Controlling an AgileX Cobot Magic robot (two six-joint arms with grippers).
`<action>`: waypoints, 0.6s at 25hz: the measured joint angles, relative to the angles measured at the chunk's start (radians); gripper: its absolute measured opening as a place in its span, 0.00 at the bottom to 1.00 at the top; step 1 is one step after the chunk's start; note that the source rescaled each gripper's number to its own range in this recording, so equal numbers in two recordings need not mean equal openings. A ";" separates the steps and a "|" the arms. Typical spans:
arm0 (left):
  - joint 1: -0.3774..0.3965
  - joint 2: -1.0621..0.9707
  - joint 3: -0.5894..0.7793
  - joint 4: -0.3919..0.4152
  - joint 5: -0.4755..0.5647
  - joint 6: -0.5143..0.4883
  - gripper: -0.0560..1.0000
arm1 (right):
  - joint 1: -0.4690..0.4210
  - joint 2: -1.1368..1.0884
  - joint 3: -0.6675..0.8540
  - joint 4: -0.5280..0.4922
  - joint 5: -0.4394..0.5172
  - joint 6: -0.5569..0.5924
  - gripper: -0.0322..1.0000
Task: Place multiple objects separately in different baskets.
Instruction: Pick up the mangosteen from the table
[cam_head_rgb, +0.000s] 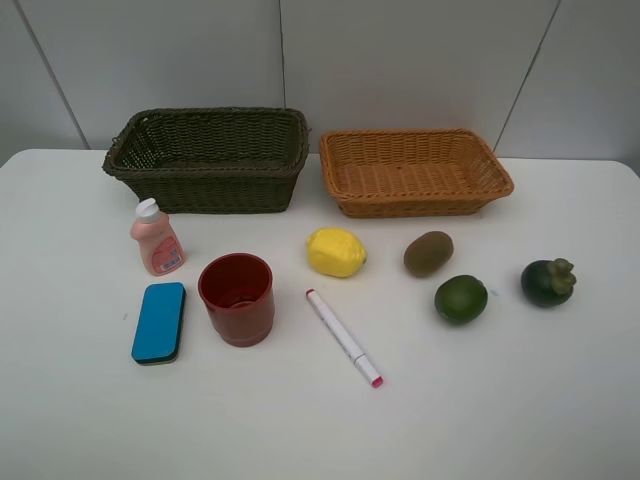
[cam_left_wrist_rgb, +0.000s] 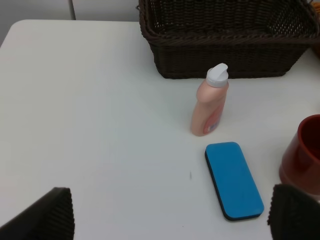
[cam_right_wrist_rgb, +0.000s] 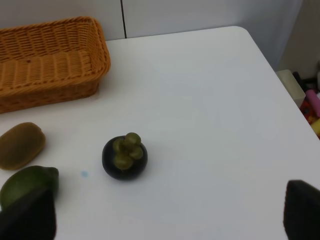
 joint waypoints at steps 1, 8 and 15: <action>0.000 0.000 0.000 0.000 0.000 0.000 1.00 | 0.000 0.000 0.000 0.000 0.000 0.000 1.00; 0.000 0.000 0.000 0.000 0.000 0.000 1.00 | 0.000 0.000 0.000 0.000 0.000 0.000 1.00; 0.000 0.000 0.000 0.000 0.000 0.000 1.00 | 0.000 0.000 0.000 0.000 0.000 0.000 1.00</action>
